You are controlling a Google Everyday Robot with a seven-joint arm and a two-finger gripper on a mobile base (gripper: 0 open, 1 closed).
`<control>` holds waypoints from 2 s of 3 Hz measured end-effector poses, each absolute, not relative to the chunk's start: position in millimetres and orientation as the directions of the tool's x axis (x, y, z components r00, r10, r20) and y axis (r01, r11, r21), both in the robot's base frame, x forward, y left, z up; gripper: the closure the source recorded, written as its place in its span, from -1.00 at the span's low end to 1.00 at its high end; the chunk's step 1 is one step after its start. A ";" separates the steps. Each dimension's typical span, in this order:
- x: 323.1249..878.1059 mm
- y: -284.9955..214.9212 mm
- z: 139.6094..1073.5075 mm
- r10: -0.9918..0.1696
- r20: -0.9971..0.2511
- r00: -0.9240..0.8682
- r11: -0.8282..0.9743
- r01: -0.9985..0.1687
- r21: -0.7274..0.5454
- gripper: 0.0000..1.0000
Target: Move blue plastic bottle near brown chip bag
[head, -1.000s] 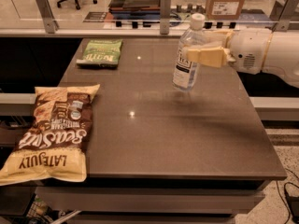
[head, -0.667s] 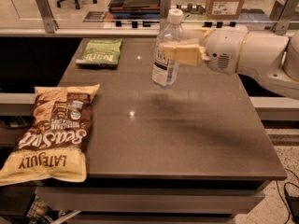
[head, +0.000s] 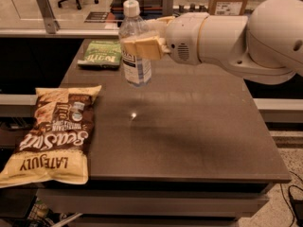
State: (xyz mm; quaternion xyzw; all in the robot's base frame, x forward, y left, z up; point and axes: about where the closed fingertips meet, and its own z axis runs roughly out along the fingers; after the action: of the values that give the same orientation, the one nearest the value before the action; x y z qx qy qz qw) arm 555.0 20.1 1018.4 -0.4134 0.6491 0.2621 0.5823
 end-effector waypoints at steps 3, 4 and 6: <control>551.9 60.9 1004.9 -0.325 -0.945 0.041 0.416 -0.891 -0.182 1.00; 547.8 61.7 989.5 -0.301 -0.954 0.015 0.409 -0.901 -0.143 1.00; 543.9 65.6 963.2 -0.268 -0.962 -0.049 0.412 -0.908 -0.069 1.00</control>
Offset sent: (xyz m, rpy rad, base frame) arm 0.0035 0.0406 -0.0194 -0.1210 0.0143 0.1049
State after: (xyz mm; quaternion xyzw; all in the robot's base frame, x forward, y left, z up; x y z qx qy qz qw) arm 543.9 65.6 963.2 -0.4479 0.6567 0.3053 0.5244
